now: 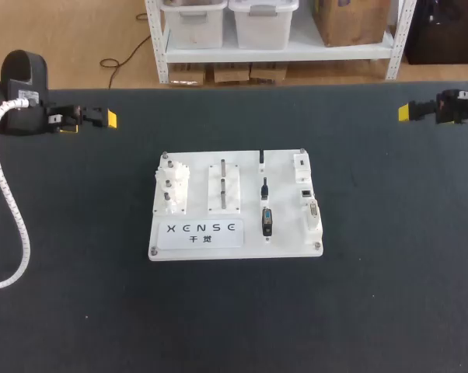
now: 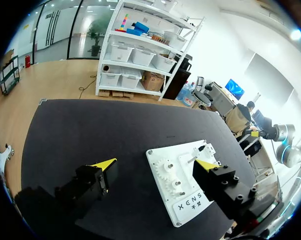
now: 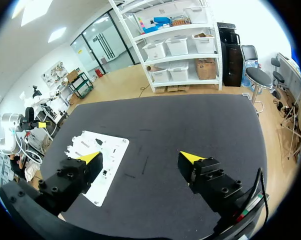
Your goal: Insert the USB connector, Ethernet cable, and multi-pin plug into their matching sockets one by one.
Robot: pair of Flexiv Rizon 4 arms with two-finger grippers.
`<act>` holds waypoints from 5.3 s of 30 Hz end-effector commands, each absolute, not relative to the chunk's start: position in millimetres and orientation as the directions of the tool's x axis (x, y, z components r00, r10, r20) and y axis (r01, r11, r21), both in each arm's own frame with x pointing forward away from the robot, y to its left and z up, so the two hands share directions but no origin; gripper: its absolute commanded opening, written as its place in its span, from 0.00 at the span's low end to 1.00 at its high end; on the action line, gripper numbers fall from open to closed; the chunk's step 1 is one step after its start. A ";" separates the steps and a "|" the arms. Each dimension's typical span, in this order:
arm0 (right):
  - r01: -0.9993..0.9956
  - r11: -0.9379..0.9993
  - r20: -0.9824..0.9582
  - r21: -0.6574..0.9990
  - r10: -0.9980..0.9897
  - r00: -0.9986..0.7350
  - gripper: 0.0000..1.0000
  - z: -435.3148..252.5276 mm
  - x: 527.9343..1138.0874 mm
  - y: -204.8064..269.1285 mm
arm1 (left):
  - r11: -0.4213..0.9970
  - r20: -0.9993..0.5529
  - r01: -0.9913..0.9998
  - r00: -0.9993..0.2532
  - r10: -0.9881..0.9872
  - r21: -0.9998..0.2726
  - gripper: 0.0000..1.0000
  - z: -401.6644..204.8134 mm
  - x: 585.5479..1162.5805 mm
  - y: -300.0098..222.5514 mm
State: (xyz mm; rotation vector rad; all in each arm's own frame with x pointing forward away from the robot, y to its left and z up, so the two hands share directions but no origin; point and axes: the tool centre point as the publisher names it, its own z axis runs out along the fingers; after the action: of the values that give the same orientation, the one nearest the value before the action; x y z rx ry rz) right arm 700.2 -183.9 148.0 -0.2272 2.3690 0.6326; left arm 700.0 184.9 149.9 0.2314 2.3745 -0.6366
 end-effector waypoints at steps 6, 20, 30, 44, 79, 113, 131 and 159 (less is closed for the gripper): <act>-0.319 0.868 -0.646 0.380 0.003 -0.763 1.00 148.4 699.9 -184.2 | 0.866 -0.642 0.321 -0.767 0.000 -0.383 1.00 149.9 700.0 184.9; -0.319 0.868 -0.646 0.380 0.003 -0.763 1.00 148.4 699.9 -184.2 | 0.866 -0.642 0.321 -0.767 0.000 -0.383 1.00 149.9 700.0 184.9; -0.319 0.868 -0.646 0.380 0.003 -0.763 1.00 148.4 699.9 -184.2 | 0.866 -0.642 0.321 -0.767 0.000 -0.383 1.00 149.9 700.0 184.9; -0.319 0.868 -0.646 0.380 0.003 -0.763 1.00 148.4 699.9 -184.2 | 0.866 -0.642 0.321 -0.767 0.000 -0.383 1.00 149.9 700.0 184.9; -0.265 0.957 -0.624 0.116 -0.138 -0.769 1.00 171.9 666.7 -80.4 | 0.866 -0.642 0.321 -0.767 0.000 -0.383 1.00 149.9 700.0 184.9; 0.004 0.985 -0.378 -0.174 -0.063 -0.924 1.00 95.4 708.1 43.1 | 0.866 -0.642 0.321 -0.767 0.000 -0.383 1.00 149.9 700.0 184.9; -0.001 0.987 -0.376 -0.160 -0.062 -0.925 1.00 94.5 707.1 41.8 | 0.866 -0.642 0.321 -0.767 0.000 -0.383 1.00 149.9 700.0 184.9; 0.081 0.993 -0.177 -0.082 0.065 -0.982 1.00 46.2 760.1 61.4 | 0.866 -0.642 0.321 -0.767 0.000 -0.383 1.00 149.9 700.0 184.9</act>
State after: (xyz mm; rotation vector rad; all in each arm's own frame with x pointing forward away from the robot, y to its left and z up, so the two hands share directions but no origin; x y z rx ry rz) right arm 751.4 60.2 48.9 0.1018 2.8983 -0.1440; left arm 700.0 184.9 149.9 0.2314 2.3745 -0.6366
